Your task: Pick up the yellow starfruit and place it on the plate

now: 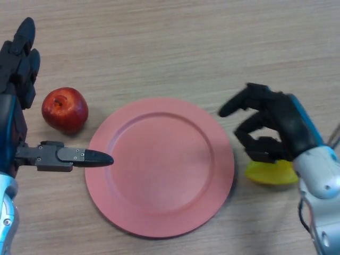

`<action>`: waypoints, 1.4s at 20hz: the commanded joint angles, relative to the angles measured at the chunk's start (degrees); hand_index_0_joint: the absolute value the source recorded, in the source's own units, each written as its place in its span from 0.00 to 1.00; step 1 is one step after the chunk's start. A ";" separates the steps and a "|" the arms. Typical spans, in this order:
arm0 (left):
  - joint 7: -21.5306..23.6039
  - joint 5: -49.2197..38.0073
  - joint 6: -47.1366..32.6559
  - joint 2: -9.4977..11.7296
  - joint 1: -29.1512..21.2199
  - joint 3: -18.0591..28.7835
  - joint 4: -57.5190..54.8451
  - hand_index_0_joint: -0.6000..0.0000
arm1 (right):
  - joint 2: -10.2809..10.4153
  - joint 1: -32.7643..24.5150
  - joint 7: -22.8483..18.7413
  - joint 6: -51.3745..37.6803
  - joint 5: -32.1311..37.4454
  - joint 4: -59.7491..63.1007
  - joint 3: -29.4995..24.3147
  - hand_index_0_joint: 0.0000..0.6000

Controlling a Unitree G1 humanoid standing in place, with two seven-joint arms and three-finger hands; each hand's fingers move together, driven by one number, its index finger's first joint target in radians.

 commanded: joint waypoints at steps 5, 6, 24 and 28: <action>1.88 -3.57 -5.97 1.23 -0.56 4.74 -4.95 1.00 | -0.08 -3.78 -6.00 -2.78 6.51 -5.09 3.44 1.00; 1.98 -3.93 -5.38 1.36 -0.68 4.89 -5.36 1.00 | -0.08 -2.83 -4.94 -1.70 6.62 -6.96 3.38 1.00; 0.21 0.24 -4.53 1.37 -2.17 1.75 -3.85 1.00 | -6.52 4.36 10.12 -28.13 -6.81 -13.34 -14.61 0.00; 0.63 0.16 -5.55 1.21 -2.45 1.55 -2.77 1.00 | -8.75 4.68 8.95 -40.63 -15.56 -5.15 -16.81 0.00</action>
